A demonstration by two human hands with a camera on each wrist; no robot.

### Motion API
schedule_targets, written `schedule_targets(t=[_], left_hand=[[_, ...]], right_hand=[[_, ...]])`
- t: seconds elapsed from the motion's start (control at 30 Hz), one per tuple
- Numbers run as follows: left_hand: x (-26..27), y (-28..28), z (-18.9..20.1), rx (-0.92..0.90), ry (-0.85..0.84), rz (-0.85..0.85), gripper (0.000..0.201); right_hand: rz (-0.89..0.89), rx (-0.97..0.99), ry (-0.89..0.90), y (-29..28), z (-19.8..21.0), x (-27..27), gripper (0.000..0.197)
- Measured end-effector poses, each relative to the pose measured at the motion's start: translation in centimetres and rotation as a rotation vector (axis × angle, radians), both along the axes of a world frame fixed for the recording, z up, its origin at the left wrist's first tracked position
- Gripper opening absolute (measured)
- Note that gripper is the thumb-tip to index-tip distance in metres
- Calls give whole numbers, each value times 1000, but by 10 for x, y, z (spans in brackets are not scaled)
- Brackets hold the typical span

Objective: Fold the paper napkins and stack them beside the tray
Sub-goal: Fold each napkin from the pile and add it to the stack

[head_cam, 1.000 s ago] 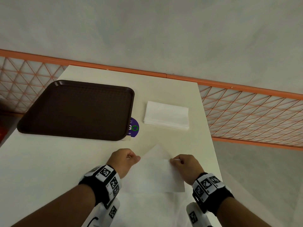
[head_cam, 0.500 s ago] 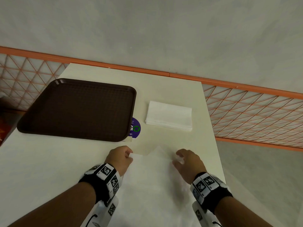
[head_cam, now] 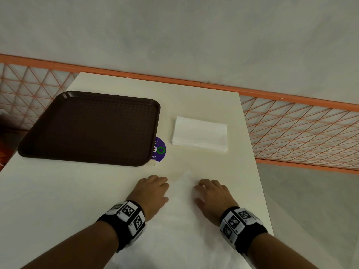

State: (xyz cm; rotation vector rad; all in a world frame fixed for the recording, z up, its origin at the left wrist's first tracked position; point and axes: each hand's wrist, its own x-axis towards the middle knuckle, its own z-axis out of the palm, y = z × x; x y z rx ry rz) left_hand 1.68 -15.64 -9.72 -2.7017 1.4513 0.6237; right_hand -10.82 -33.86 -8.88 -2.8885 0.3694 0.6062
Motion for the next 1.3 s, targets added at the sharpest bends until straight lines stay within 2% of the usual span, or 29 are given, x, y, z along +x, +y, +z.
schedule_targets(t=[0.13,0.23,0.3,0.4,0.47,0.57,0.63,0.87,1.03,1.17,1.3], left_hand=[[-1,-2,2,70,15,8,58],[-13,-8,-8,99,68,-122,70],[-17,-8,-15,145,62,-157,62],[-14,-2,-15,184,44,-113,71],[-10,-1,-7,189,64,-50,63],[-6,-11,5,119,32,-8,64],[-3,-22,12,106,31,19,60],[0,-44,20,237,39,63,50],[-8,-45,20,266,31,56,42],[-10,-41,25,233,108,60,40],[-10,-35,40,112,177,87,33]], right_hand=[[-22,-34,9,-6,-2,-7,55],[73,53,8,10,-11,-7,69],[135,26,42,20,-17,-10,65],[89,-44,41,14,-22,-22,51],[47,-52,-25,5,-22,-28,48],[4,-21,-114,-4,-10,-24,42],[5,19,-73,-6,-2,-15,42],[-122,141,67,-18,4,12,40],[-218,235,85,-25,3,16,42],[-283,304,43,-31,-1,10,42],[-283,324,17,-36,0,5,37]])
